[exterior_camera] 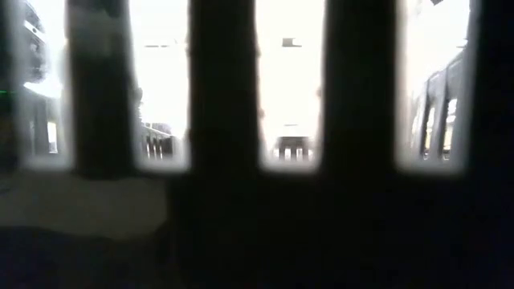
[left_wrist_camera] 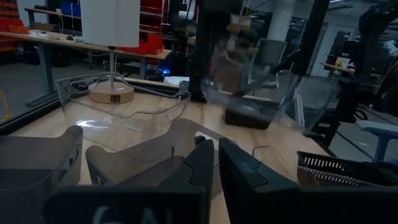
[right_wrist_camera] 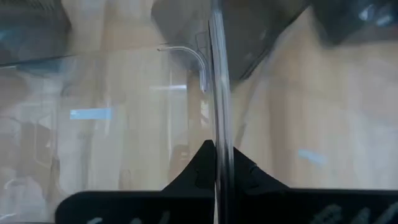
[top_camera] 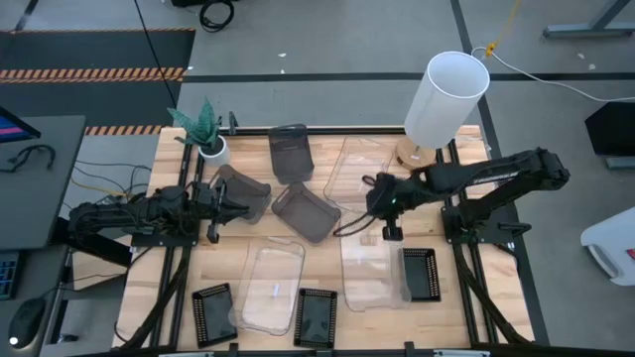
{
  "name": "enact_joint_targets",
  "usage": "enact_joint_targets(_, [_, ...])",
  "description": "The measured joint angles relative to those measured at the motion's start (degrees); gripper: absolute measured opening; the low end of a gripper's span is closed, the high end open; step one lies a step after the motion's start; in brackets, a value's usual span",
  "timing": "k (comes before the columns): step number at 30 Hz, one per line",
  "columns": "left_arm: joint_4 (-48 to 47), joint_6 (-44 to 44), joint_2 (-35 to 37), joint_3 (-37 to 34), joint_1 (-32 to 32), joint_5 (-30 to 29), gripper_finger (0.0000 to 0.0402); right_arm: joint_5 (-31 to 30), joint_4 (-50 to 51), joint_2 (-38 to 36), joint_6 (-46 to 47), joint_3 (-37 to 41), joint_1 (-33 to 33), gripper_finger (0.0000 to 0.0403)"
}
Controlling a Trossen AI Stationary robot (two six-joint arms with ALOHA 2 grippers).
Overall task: Stack baskets by color
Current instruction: Stack the bottom right transparent bin on the top transparent bin
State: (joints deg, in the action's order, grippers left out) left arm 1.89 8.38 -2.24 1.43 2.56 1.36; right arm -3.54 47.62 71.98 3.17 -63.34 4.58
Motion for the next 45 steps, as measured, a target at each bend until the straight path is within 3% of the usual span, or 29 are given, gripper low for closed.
enact_joint_targets(6, [0.0, 0.01, 0.01, 0.0, 0.0, -0.01, 0.0039, -7.16, 0.68, -4.05, -4.17, -5.12, -5.1, 0.0005])
enact_joint_targets(13, [0.0, 0.0, 0.0, 0.0, -0.01, 0.01, 0.0031, -16.88, -2.08, -7.55, -11.04, -5.93, -14.31, 0.0004])
enact_joint_targets(19, [0.0, 0.02, 0.0, 0.0, -0.01, -0.01, 0.0035, -15.29, -3.09, -7.89, -16.25, -5.93, -23.28, 0.0004])
enact_joint_targets(31, [0.0, 0.02, 0.0, 0.0, 0.01, -0.01, 0.0034, -2.45, -4.02, -4.67, -22.36, -7.27, -38.18, 0.0004])
enact_joint_targets(38, [0.02, 0.0, 0.0, 0.0, 0.01, -0.01, 0.0038, -1.47, 1.28, 2.87, -22.96, -13.72, -41.01, 0.0004])
enact_joint_targets(45, [0.02, 0.0, 0.0, 0.0, -0.01, -0.01, 0.0036, -1.67, 2.32, 6.59, -23.7, -15.11, -42.29, 0.0004])
